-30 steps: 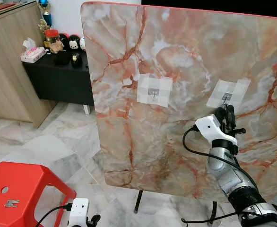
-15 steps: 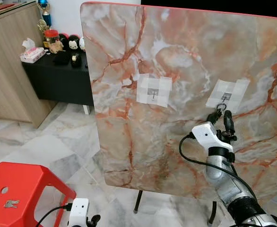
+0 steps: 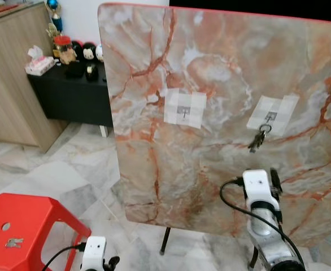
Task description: Hang keys on a hook
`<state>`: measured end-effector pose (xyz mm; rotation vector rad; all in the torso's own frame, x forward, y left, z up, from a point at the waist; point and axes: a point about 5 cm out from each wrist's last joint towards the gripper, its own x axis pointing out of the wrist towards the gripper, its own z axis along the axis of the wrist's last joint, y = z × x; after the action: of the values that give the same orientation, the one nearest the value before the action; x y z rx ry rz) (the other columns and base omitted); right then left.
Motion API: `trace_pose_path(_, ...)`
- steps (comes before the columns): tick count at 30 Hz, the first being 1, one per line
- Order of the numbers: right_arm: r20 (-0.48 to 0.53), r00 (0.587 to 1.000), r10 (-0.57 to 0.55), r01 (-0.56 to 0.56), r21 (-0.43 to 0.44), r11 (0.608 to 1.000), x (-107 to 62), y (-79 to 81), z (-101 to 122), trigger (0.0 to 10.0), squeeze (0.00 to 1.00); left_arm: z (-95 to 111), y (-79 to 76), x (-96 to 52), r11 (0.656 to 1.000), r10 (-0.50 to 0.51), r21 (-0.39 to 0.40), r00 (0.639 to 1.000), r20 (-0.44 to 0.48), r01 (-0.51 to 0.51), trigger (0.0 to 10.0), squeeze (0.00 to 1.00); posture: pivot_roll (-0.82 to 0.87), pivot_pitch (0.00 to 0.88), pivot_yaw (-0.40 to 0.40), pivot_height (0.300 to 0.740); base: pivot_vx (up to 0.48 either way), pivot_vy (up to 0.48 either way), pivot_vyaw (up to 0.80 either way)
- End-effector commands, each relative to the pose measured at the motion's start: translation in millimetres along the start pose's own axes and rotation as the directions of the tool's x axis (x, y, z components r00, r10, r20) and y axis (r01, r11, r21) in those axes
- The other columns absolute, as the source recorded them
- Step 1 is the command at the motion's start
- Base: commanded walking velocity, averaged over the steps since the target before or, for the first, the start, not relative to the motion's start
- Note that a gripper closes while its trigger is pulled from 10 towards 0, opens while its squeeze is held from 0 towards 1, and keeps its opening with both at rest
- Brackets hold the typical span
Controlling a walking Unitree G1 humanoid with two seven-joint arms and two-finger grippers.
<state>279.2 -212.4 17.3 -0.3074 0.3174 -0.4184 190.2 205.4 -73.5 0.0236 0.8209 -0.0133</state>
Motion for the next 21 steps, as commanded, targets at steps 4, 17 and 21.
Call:
trace_pose_path(4, -0.236, 0.971, 0.038, -0.014, 0.103, 0.995, -4.6, 0.2, -35, 10.0, 0.00, -1, 0.7, 0.0, 1.000, 0.005, 0.013, 1.000, -0.007, -0.005, 10.0, 0.00, 0.09, 0.000, -0.068, 0.740, 0.000, 0.000, 0.00)
trace_pose_path(17, -0.433, 0.834, 0.341, -0.306, 0.150, 0.940, -40.5, 29.5, -85, 10.0, 0.00, -7, -2.7, -1.0, 1.000, 0.001, 0.018, 0.999, -0.038, 0.000, 10.0, 0.00, 0.07, 0.000, -0.074, 0.740, 0.000, 0.000, 0.00)
trace_pose_path(21, -0.522, 0.762, 0.384, -0.384, 0.114, 0.916, -61.3, 29.9, -109, 10.0, 0.00, -10, -3.6, -1.4, 1.000, 0.001, 0.015, 0.999, -0.054, 0.000, 10.0, 0.00, 0.08, 0.000, -0.083, 0.740, 0.000, 0.000, 0.00)
